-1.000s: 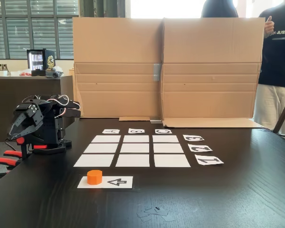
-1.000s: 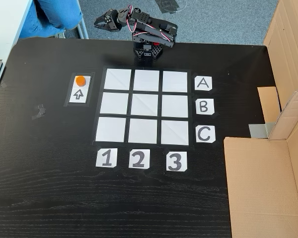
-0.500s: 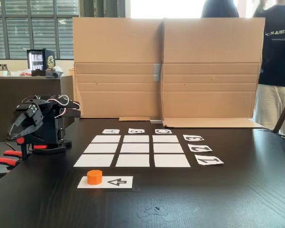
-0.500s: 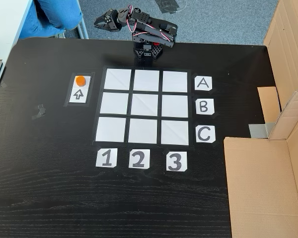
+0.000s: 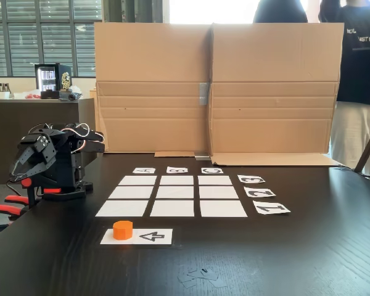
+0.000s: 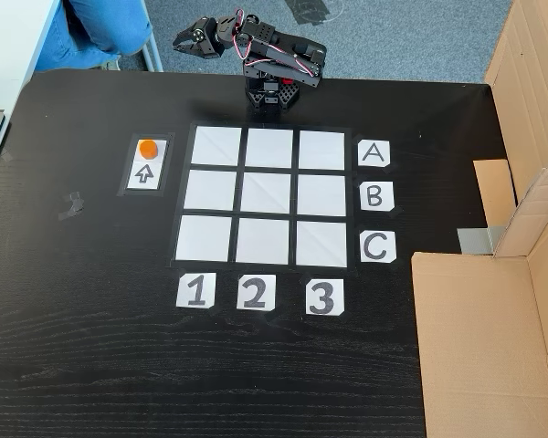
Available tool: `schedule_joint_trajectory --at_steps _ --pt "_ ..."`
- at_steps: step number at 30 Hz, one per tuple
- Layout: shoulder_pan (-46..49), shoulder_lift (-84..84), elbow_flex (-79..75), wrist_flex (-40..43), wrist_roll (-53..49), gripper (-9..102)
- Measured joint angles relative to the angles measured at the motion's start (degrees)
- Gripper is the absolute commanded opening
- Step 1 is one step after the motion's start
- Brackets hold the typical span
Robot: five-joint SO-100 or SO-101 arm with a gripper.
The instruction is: Pick up the round, orange token and place it in the grid on square B1.
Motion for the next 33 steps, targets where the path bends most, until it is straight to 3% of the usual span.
schedule_joint_trajectory --at_steps 26,30,33 --pt "-1.1 -0.4 -0.4 0.7 -4.3 -1" --pt "-2.1 -6.7 -9.1 9.1 -6.2 1" --pt "-4.7 -15.6 -17.1 9.1 -7.0 10"
